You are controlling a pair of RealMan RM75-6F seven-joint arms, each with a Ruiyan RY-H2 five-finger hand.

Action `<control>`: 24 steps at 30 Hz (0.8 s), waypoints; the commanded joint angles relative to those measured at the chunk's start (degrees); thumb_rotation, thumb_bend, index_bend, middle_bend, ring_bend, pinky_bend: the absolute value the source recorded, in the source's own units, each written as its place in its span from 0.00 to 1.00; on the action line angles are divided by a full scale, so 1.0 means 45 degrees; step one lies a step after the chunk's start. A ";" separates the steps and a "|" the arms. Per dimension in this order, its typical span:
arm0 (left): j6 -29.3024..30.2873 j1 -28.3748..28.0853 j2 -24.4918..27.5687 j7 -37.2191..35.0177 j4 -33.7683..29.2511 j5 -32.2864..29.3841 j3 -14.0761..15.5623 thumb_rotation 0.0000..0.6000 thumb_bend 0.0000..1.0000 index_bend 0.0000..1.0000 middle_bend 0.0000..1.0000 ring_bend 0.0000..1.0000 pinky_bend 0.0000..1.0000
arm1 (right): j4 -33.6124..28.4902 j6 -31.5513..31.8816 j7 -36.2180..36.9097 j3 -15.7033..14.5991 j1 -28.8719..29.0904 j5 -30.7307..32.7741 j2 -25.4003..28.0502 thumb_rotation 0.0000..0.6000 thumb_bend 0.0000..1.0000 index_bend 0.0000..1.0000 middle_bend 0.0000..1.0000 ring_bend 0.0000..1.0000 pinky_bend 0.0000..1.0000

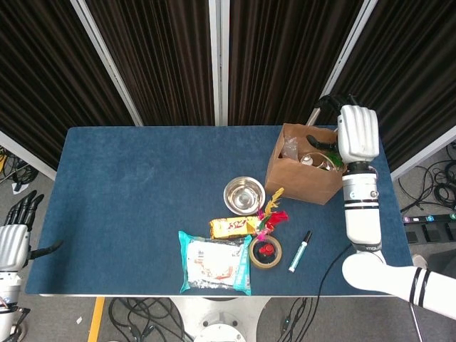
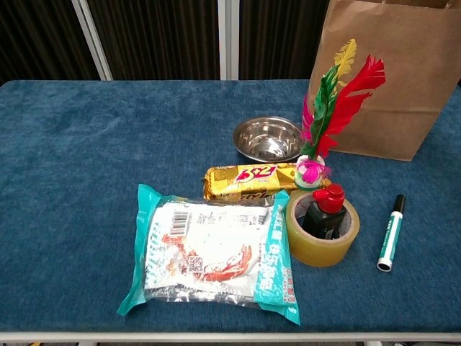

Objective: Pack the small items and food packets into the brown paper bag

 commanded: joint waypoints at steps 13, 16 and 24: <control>0.0009 -0.0108 -0.0066 0.0271 -0.0211 0.0158 0.0057 1.00 0.14 0.08 0.06 0.00 0.12 | -0.5084 0.1209 0.0621 -0.2804 -0.3662 -0.5459 0.3686 1.00 0.00 0.41 0.45 0.34 0.48; 0.0012 -0.0099 -0.0021 0.0336 -0.0294 0.0132 0.0049 1.00 0.14 0.08 0.06 0.00 0.12 | -0.4712 0.0826 0.1237 -0.4006 -0.4479 -0.6728 0.4107 1.00 0.00 0.41 0.45 0.34 0.49; -0.0052 -0.0147 -0.0088 0.0607 -0.0384 0.0108 0.0047 1.00 0.14 0.08 0.06 0.00 0.12 | -0.2076 -0.1031 0.2865 -0.6494 -0.5274 -0.9829 0.4486 1.00 0.00 0.42 0.45 0.36 0.50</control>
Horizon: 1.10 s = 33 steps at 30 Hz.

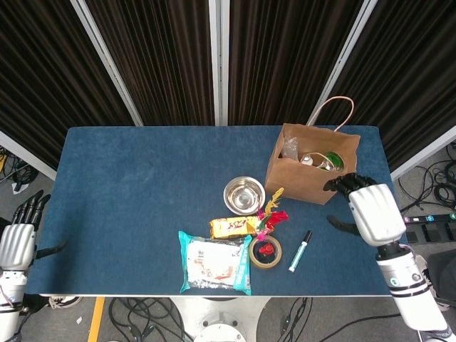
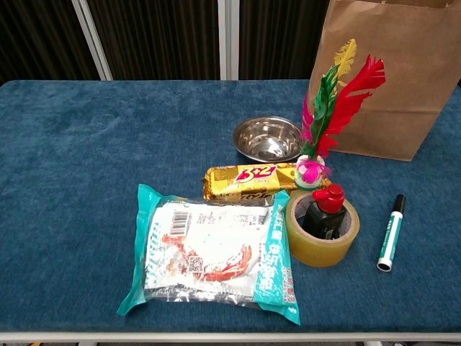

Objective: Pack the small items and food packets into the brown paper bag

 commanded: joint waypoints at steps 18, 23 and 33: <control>0.0161 0.0110 -0.0205 0.0155 0.0406 -0.0288 -0.0183 1.00 0.14 0.08 0.06 0.00 0.12 | 0.6364 -0.5497 0.2138 -0.2192 0.2084 -0.3387 -0.3476 1.00 0.00 0.45 0.45 0.36 0.51; 0.0221 0.0129 -0.0306 -0.0014 0.0684 -0.0264 -0.0185 1.00 0.14 0.08 0.06 0.00 0.12 | 0.7359 -0.5798 0.2200 -0.2312 0.2450 -0.3597 -0.4350 1.00 0.00 0.46 0.45 0.36 0.51; 0.0196 0.0219 -0.0426 -0.0449 0.1185 -0.0339 -0.0173 1.00 0.14 0.08 0.06 0.00 0.12 | 0.8575 -0.6221 0.2428 -0.2915 0.2949 -0.4060 -0.5291 1.00 0.00 0.47 0.45 0.36 0.52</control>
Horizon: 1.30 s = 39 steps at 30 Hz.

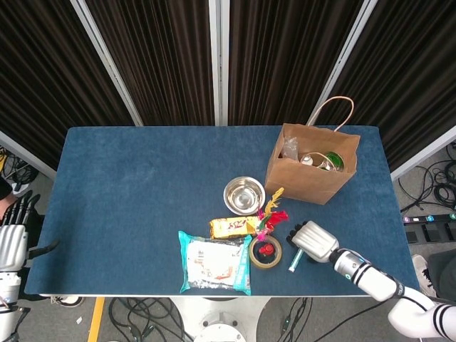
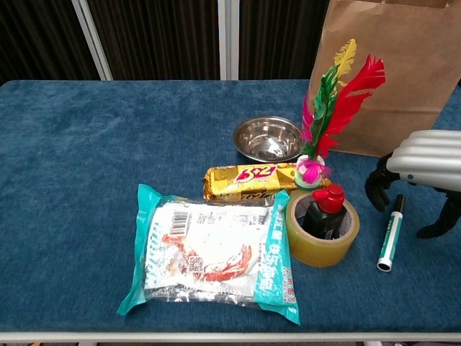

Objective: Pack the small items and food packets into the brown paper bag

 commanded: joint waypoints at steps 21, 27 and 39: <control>0.0385 0.0434 -0.0207 -0.0862 0.1133 0.0184 0.0253 1.00 0.14 0.08 0.06 0.00 0.12 | 0.1114 -0.0335 0.0334 -0.0629 0.0337 0.0349 -0.1016 1.00 0.04 0.51 0.46 0.36 0.52; 0.0325 0.0424 -0.0252 -0.0962 0.1223 0.0167 0.0236 1.00 0.14 0.08 0.06 0.00 0.12 | 0.1342 -0.0417 0.0313 -0.0680 0.0385 0.0510 -0.1259 1.00 0.07 0.52 0.46 0.36 0.52; 0.0239 0.0381 -0.0304 -0.1079 0.1250 0.0135 0.0178 1.00 0.14 0.08 0.06 0.00 0.12 | 0.1331 -0.0267 0.0065 -0.0662 0.0391 0.0797 -0.1269 1.00 0.18 0.60 0.52 0.42 0.57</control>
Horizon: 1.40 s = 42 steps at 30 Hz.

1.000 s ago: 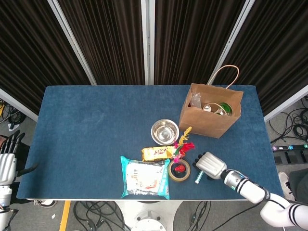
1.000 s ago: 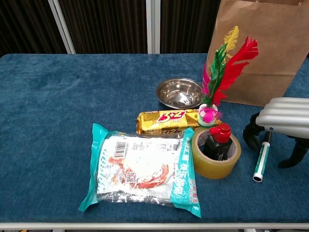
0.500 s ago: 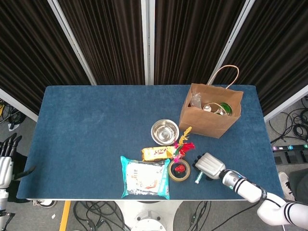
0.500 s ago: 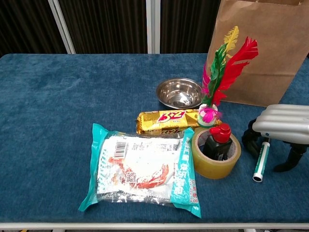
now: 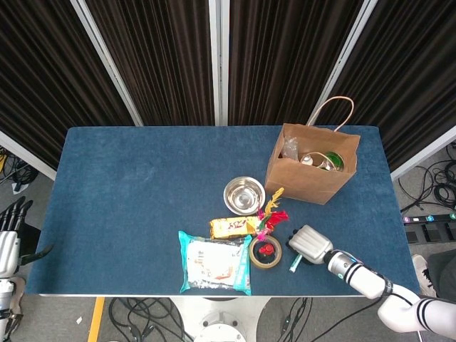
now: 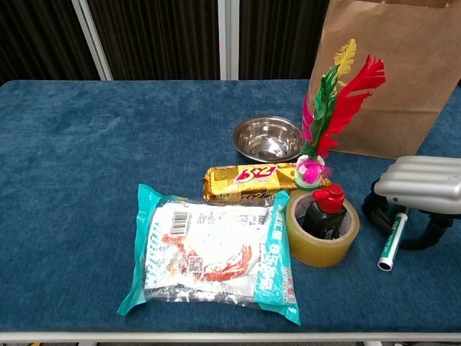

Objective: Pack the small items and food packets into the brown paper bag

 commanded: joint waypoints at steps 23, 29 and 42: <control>-0.0079 -0.0019 0.0035 -0.0021 -0.0115 -0.0013 -0.0020 1.00 0.14 0.08 0.06 0.00 0.12 | -0.0181 0.0438 -0.0045 -0.0079 -0.0063 0.0153 0.0150 1.00 0.27 0.66 0.56 0.46 0.63; -0.0108 -0.0056 0.0038 0.0057 -0.0183 -0.0043 -0.0065 1.00 0.14 0.08 0.06 0.00 0.12 | -0.0229 0.0713 0.0045 -0.0102 -0.0153 0.0114 0.0273 1.00 0.27 0.66 0.56 0.46 0.63; -0.0173 -0.0112 0.0085 0.0182 -0.0381 -0.0060 -0.0098 1.00 0.14 0.08 0.06 0.00 0.12 | -0.1160 0.1577 -0.0139 0.0494 -0.0094 0.0166 0.1179 1.00 0.29 0.66 0.56 0.46 0.63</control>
